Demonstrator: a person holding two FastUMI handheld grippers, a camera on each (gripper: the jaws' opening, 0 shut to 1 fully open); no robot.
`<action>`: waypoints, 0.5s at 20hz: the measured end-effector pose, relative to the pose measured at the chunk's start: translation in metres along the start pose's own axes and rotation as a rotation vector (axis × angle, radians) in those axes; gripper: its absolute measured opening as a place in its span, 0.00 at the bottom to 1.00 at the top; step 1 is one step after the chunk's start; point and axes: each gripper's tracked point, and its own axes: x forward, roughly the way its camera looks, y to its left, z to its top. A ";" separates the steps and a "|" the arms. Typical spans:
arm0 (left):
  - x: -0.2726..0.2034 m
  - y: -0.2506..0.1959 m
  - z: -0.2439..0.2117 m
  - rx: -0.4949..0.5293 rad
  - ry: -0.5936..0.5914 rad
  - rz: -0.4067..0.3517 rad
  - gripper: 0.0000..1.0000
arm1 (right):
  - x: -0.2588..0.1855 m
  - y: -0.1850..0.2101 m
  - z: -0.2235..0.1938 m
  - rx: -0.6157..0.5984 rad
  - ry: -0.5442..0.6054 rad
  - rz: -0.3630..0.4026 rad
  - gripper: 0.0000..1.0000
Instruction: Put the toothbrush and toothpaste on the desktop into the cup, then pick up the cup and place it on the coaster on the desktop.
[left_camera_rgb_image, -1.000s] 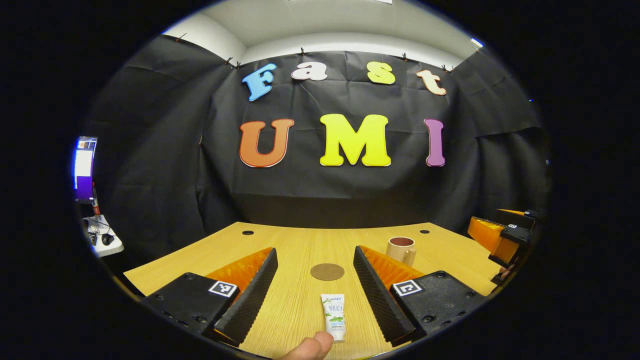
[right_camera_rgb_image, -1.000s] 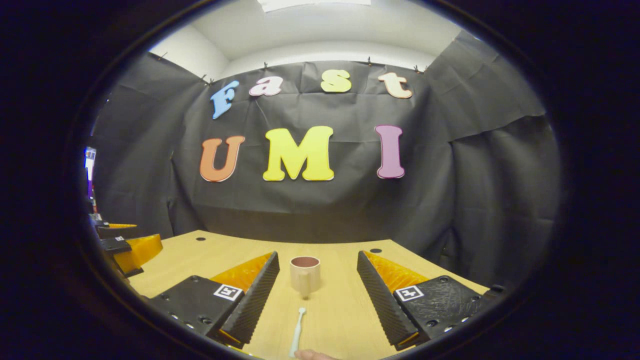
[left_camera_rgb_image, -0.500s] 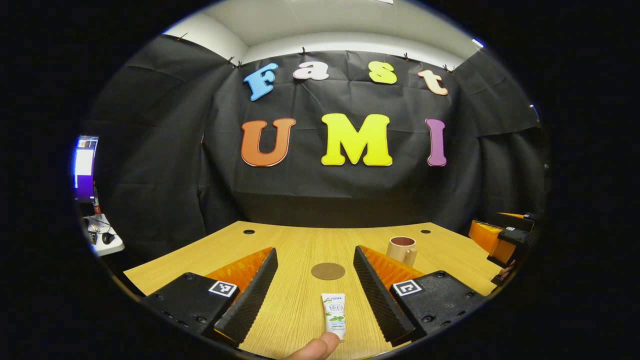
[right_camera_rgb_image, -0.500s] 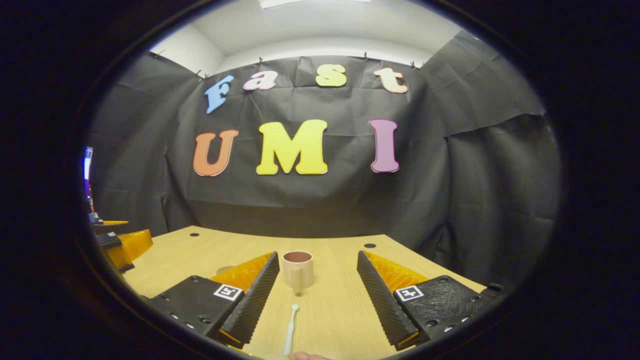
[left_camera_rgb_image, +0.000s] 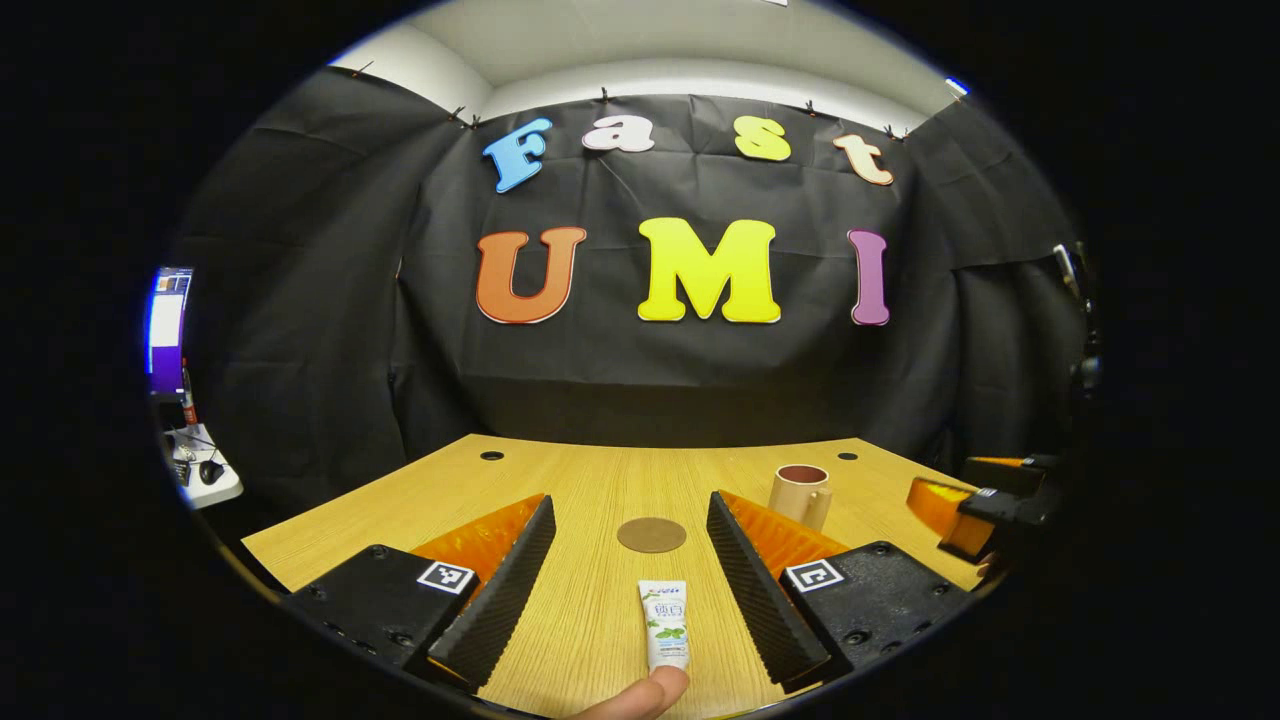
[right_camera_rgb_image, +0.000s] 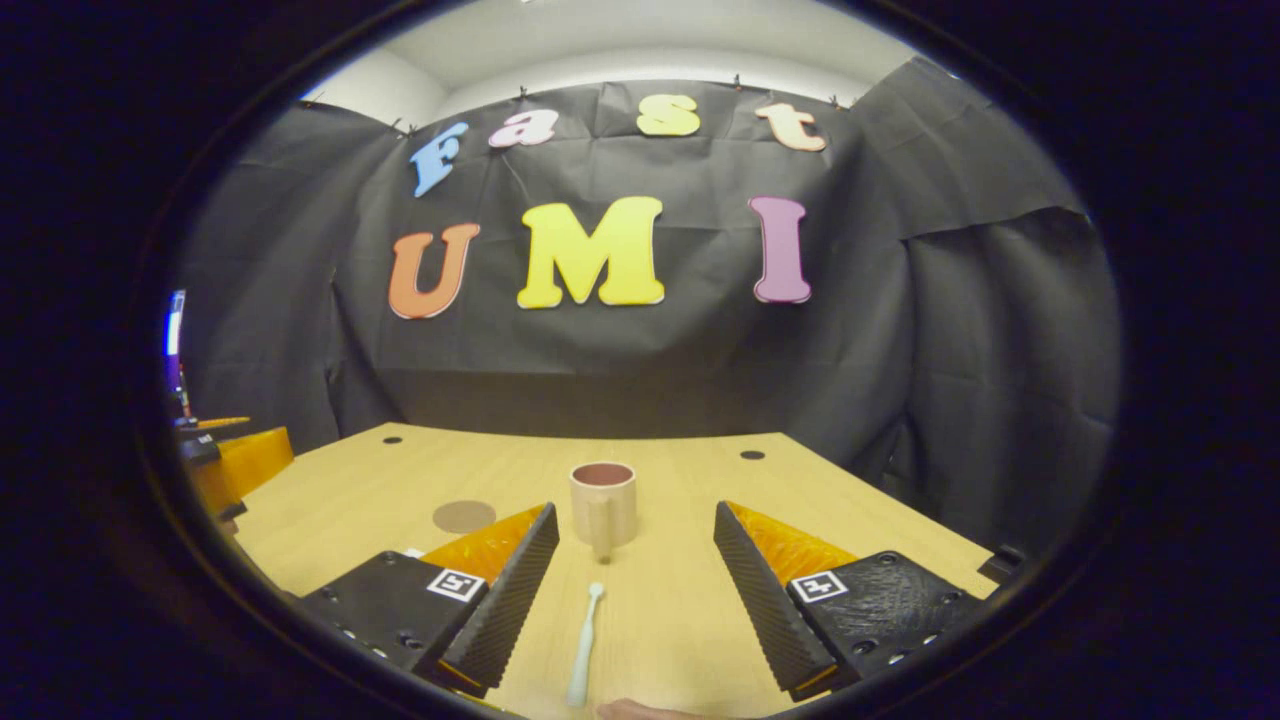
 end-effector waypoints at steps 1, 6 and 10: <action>-0.001 0.001 -0.001 0.002 -0.001 -0.001 0.97 | 0.005 0.002 -0.010 0.006 0.028 0.010 0.95; 0.006 0.008 -0.010 0.000 0.022 0.013 0.97 | 0.029 0.021 -0.068 0.029 0.217 0.047 0.95; 0.012 0.010 -0.029 -0.020 0.086 0.005 0.97 | 0.036 0.030 -0.101 0.015 0.343 0.041 0.90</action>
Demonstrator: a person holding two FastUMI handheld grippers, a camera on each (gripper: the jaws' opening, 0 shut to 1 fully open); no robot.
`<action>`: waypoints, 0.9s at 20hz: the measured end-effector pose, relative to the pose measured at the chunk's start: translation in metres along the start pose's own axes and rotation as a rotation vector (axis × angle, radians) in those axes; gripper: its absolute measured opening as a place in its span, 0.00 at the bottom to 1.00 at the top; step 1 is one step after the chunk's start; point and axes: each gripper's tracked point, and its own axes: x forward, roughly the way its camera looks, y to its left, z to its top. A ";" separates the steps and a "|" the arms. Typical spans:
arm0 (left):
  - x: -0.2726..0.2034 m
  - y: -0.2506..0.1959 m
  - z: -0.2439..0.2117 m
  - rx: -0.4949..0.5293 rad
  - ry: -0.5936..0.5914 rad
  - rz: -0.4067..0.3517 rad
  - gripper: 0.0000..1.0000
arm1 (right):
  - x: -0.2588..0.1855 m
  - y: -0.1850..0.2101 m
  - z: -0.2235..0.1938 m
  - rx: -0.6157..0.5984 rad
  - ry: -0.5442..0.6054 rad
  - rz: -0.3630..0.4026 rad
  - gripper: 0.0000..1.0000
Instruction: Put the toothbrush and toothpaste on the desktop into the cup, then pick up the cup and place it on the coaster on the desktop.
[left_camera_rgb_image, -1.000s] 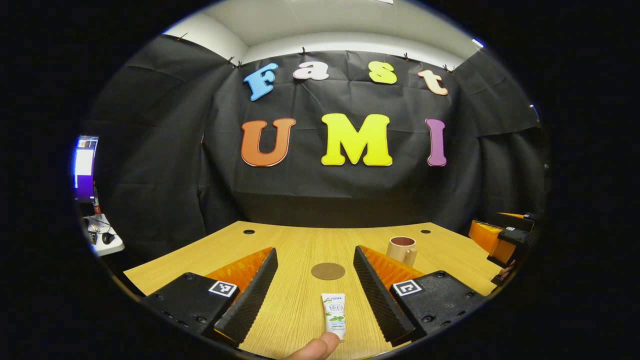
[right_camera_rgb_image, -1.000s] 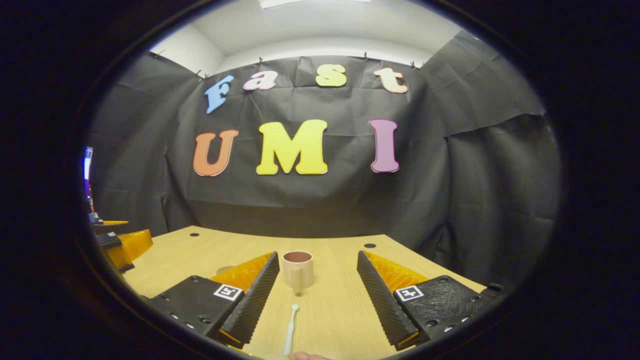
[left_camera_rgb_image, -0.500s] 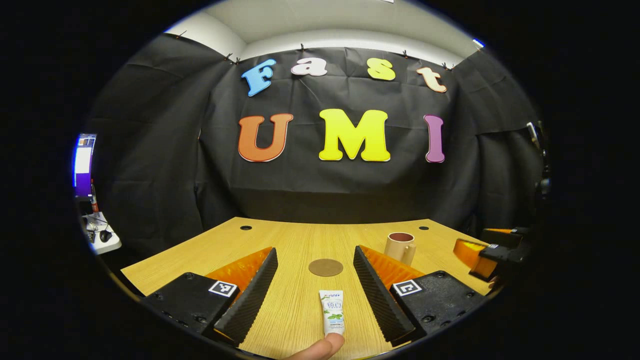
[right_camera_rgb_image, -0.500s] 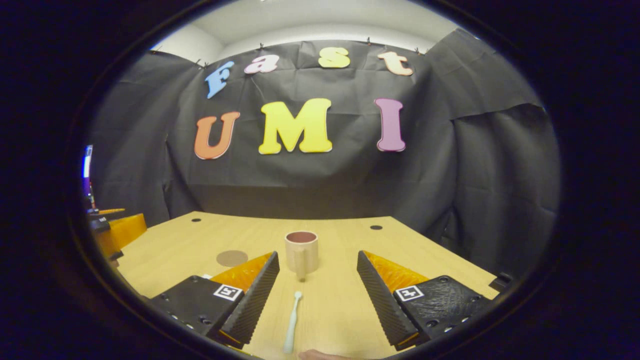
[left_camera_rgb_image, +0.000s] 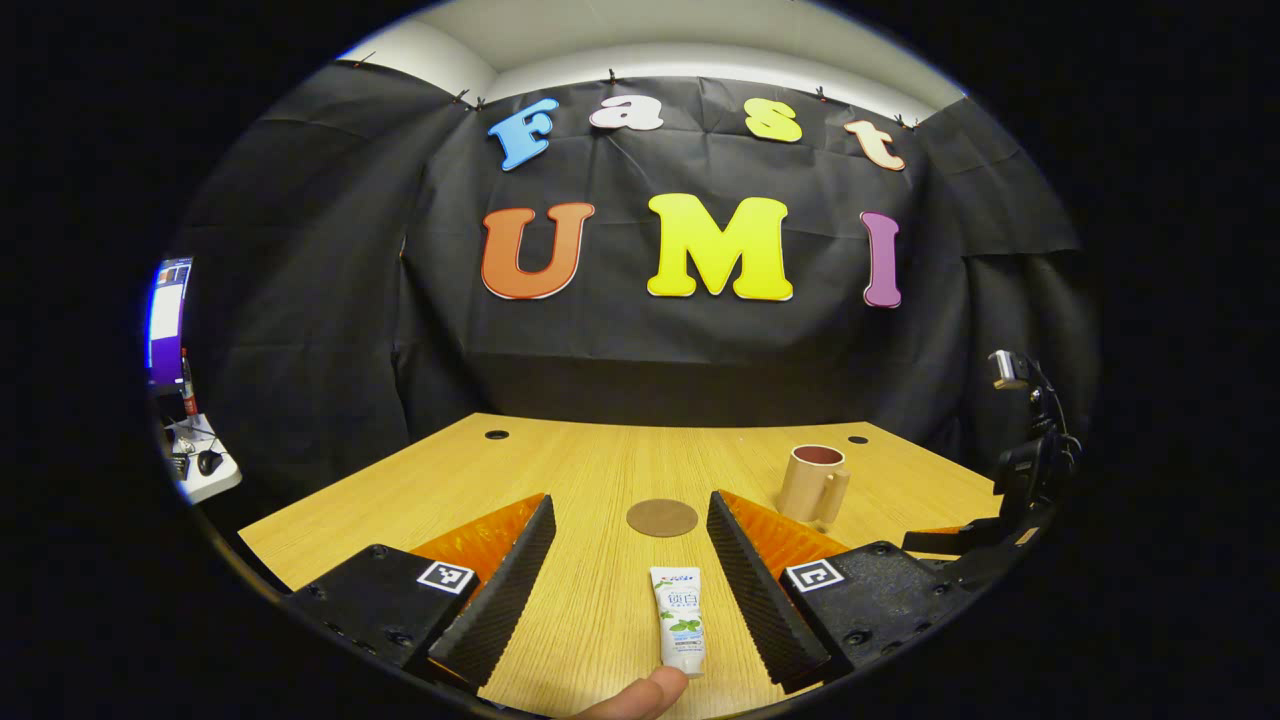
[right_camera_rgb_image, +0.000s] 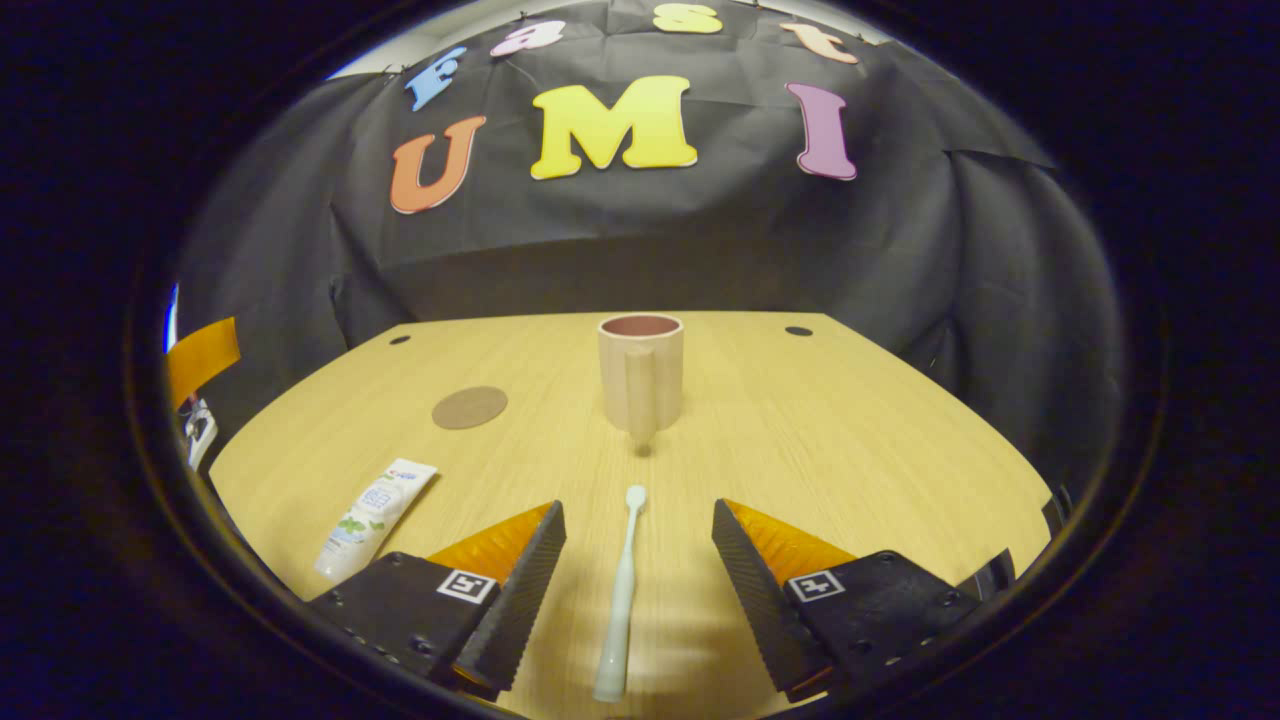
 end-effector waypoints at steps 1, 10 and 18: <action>0.002 0.000 -0.004 -0.005 0.013 0.000 0.97 | 0.003 0.005 -0.003 0.014 0.011 0.018 0.84; 0.014 -0.003 -0.034 0.004 0.113 -0.021 0.97 | 0.018 0.006 -0.024 0.079 0.128 0.030 0.17; 0.020 -0.025 -0.107 -0.042 0.409 -0.042 0.98 | 0.015 0.002 -0.027 0.078 0.125 0.058 0.01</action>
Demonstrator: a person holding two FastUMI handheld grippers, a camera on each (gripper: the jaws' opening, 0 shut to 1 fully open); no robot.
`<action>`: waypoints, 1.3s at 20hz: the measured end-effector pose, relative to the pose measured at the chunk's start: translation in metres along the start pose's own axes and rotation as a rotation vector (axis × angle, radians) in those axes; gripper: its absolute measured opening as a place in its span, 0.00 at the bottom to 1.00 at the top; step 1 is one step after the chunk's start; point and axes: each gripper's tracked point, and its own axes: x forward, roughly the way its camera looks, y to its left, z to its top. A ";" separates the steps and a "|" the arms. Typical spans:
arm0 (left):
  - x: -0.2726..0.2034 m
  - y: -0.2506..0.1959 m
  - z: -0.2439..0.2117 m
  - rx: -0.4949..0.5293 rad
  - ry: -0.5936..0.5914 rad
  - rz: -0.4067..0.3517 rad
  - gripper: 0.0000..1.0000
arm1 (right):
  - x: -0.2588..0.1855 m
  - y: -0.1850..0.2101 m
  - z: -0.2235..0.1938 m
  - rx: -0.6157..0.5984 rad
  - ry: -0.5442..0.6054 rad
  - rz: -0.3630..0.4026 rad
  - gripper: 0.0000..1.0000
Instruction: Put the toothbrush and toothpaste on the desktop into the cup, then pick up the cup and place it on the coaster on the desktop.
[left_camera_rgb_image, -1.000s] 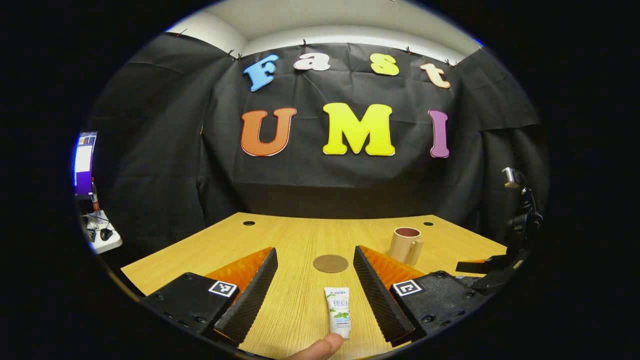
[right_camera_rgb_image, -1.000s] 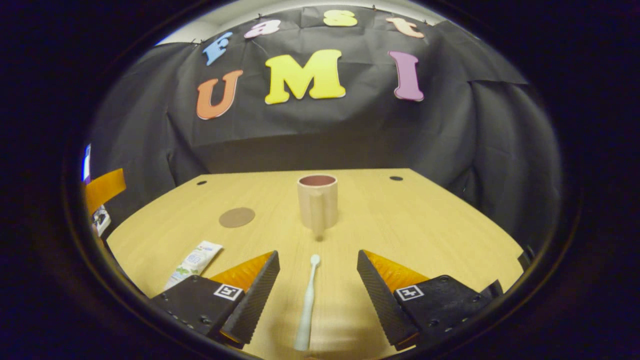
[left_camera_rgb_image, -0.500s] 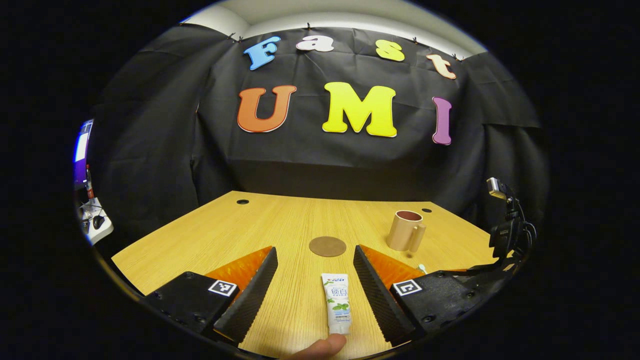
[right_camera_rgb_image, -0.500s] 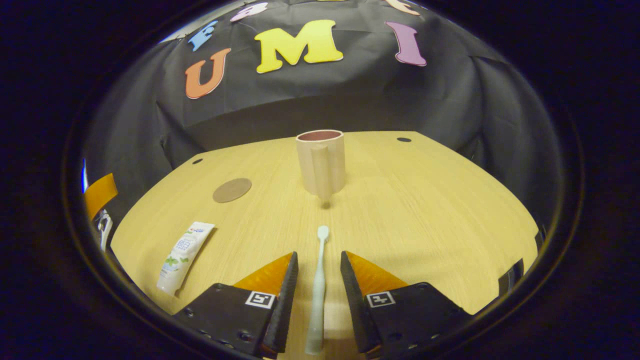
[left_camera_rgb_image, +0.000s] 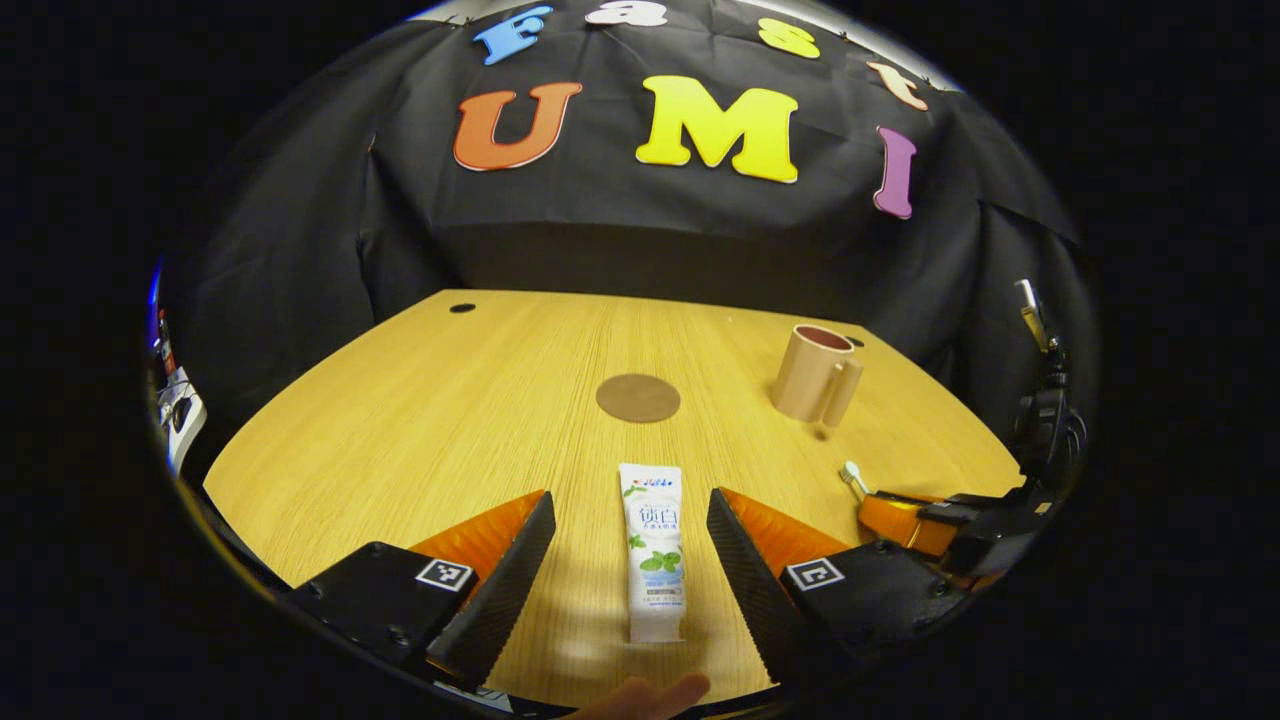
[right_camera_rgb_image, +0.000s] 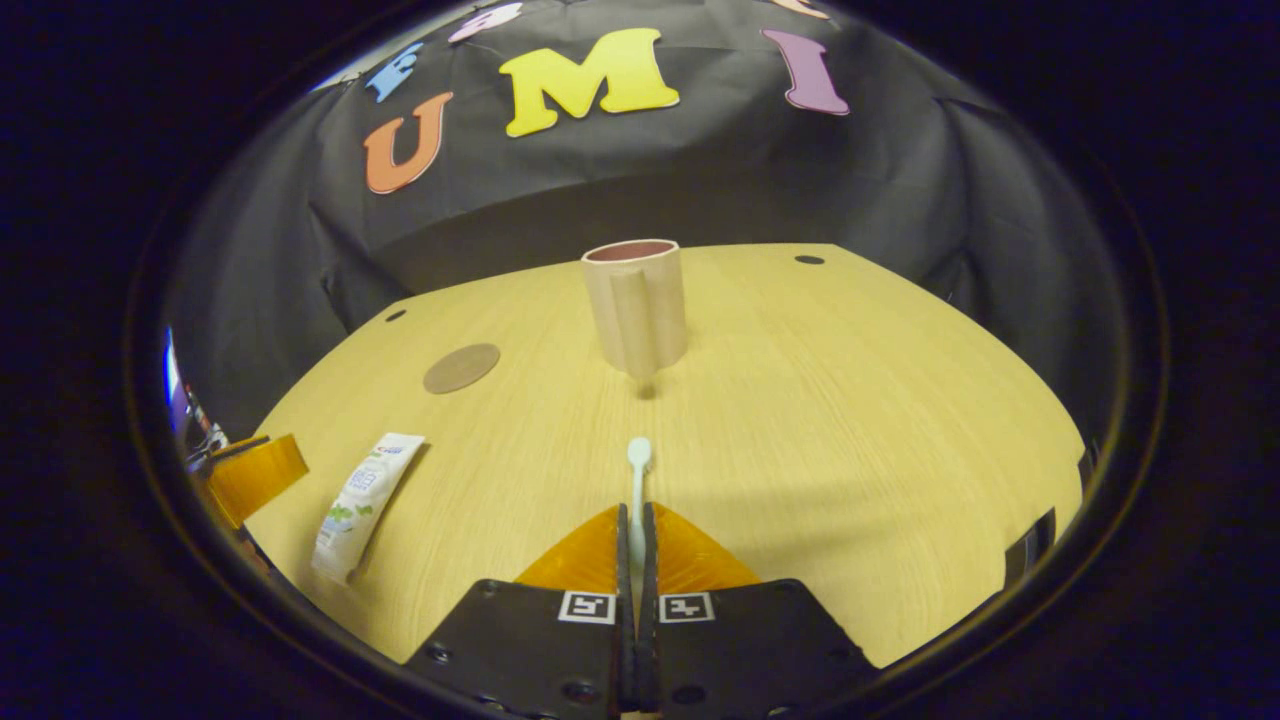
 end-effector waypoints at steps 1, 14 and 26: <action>0.003 -0.002 -0.008 -0.002 0.045 -0.003 0.98 | -0.003 0.001 0.002 -0.001 -0.008 0.010 0.00; 0.029 -0.008 -0.048 -0.021 0.183 -0.024 0.79 | -0.052 0.006 0.044 -0.063 -0.191 0.028 0.00; 0.031 -0.003 -0.044 -0.007 0.132 -0.008 0.48 | -0.054 0.005 0.085 -0.067 -0.268 0.033 0.00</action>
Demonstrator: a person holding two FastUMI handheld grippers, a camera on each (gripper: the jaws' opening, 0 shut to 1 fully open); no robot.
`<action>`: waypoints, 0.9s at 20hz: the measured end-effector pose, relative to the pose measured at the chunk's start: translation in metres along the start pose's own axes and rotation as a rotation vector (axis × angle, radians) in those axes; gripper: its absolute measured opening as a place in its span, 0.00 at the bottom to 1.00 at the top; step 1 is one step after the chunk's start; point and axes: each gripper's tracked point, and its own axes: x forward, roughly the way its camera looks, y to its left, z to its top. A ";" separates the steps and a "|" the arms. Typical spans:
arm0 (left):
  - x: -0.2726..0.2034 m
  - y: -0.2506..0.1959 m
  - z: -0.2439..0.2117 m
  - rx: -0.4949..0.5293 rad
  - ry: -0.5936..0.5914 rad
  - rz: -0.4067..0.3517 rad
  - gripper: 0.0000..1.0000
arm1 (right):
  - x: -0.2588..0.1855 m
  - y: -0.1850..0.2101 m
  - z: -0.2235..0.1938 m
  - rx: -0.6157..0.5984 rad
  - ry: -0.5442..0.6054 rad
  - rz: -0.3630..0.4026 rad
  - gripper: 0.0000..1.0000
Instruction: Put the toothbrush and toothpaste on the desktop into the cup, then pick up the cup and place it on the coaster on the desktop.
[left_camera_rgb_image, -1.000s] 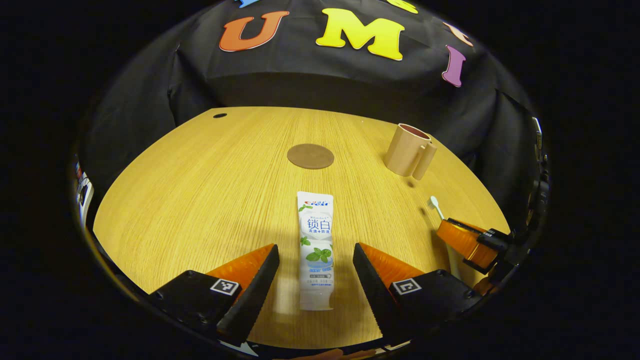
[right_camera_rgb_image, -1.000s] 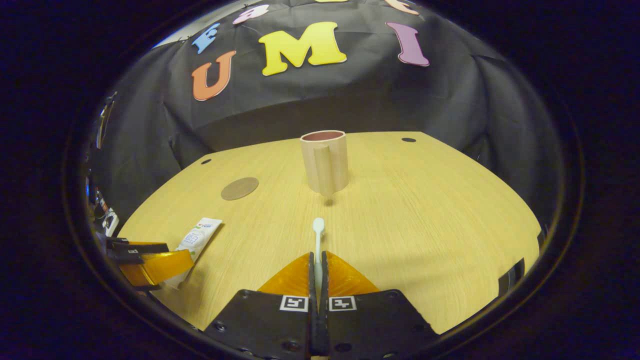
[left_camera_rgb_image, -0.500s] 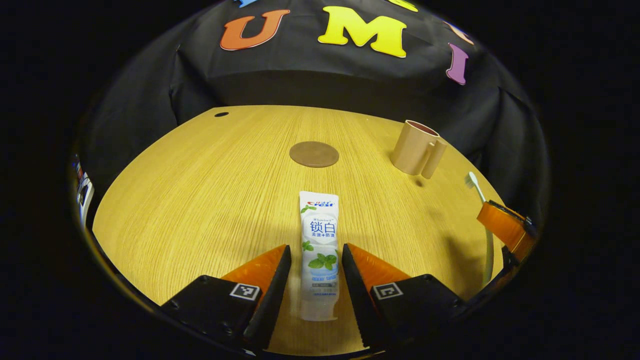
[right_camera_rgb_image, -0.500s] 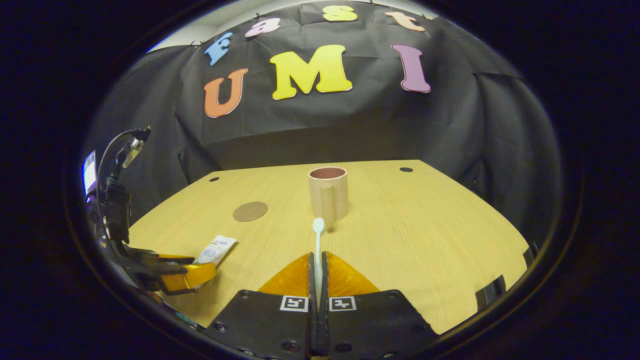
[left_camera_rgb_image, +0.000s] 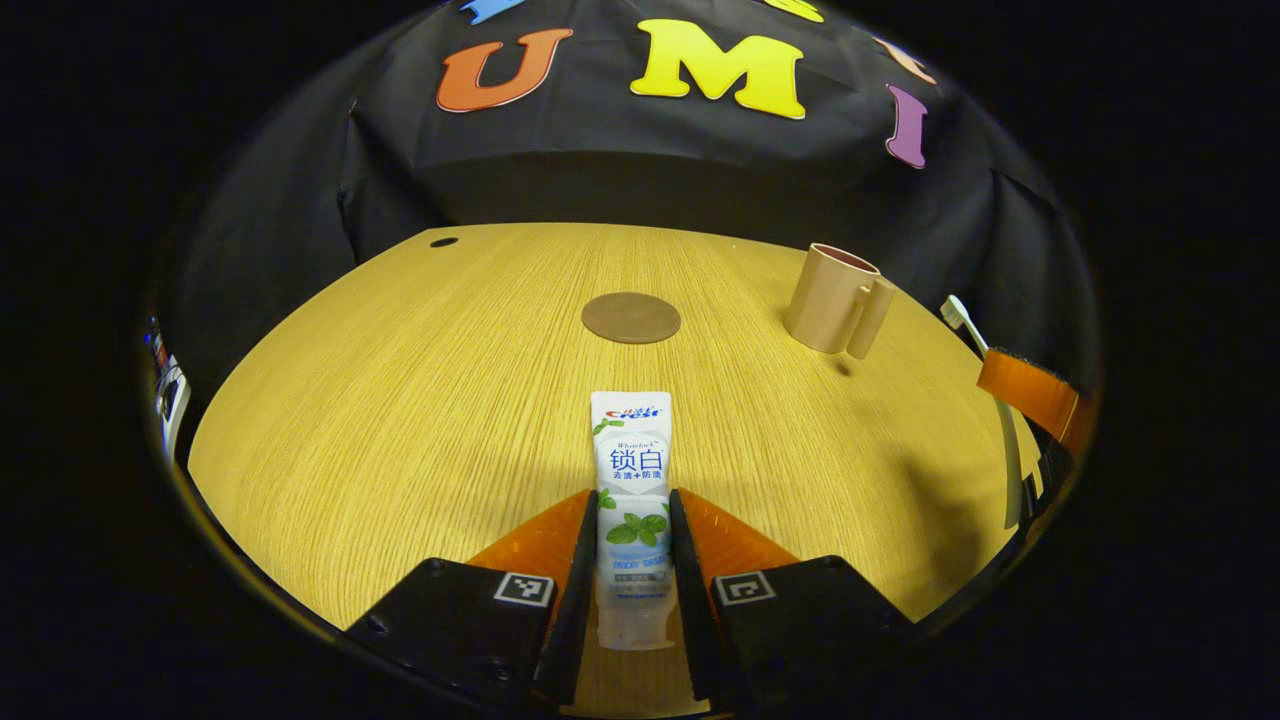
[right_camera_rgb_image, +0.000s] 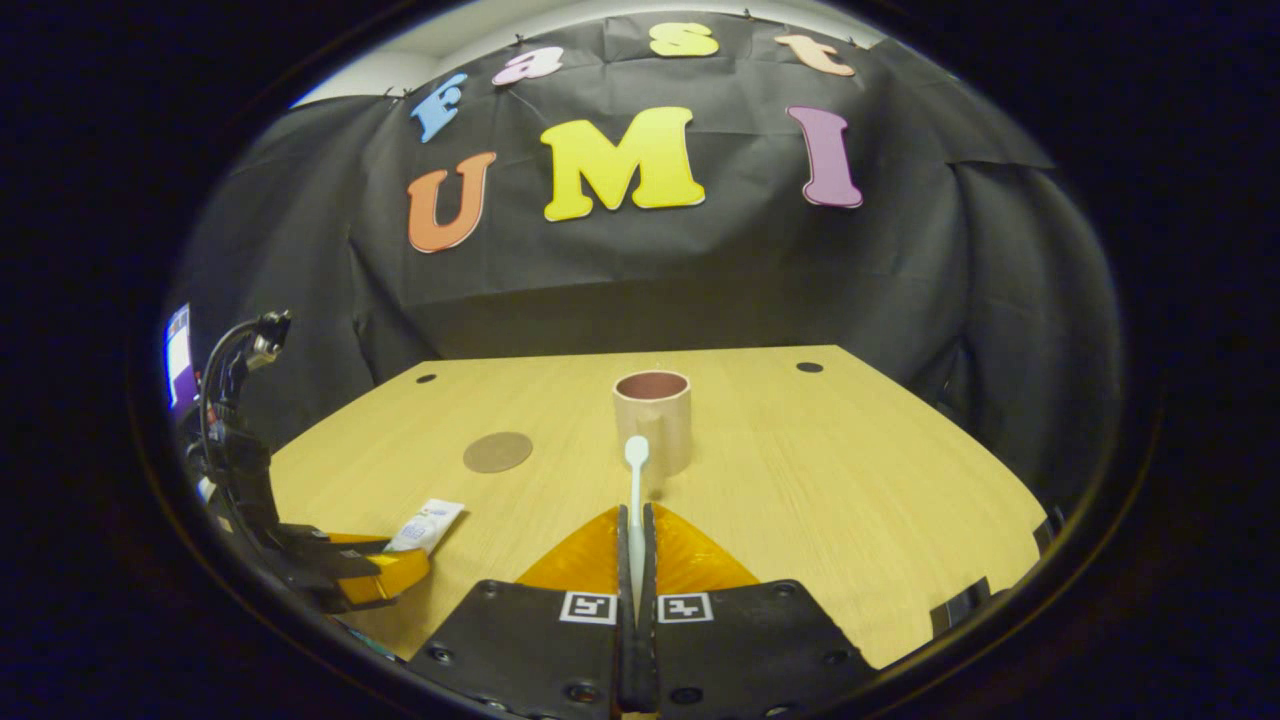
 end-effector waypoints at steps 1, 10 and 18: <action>-0.001 0.001 0.001 -0.005 -0.008 0.004 0.48 | 0.002 0.001 0.006 0.007 -0.009 0.002 0.01; -0.024 0.009 0.034 -0.040 -0.157 0.012 0.43 | 0.041 0.006 0.089 0.024 -0.138 0.056 0.00; -0.037 -0.005 0.050 -0.027 -0.236 -0.025 0.43 | 0.105 0.008 0.142 0.040 -0.215 0.102 0.00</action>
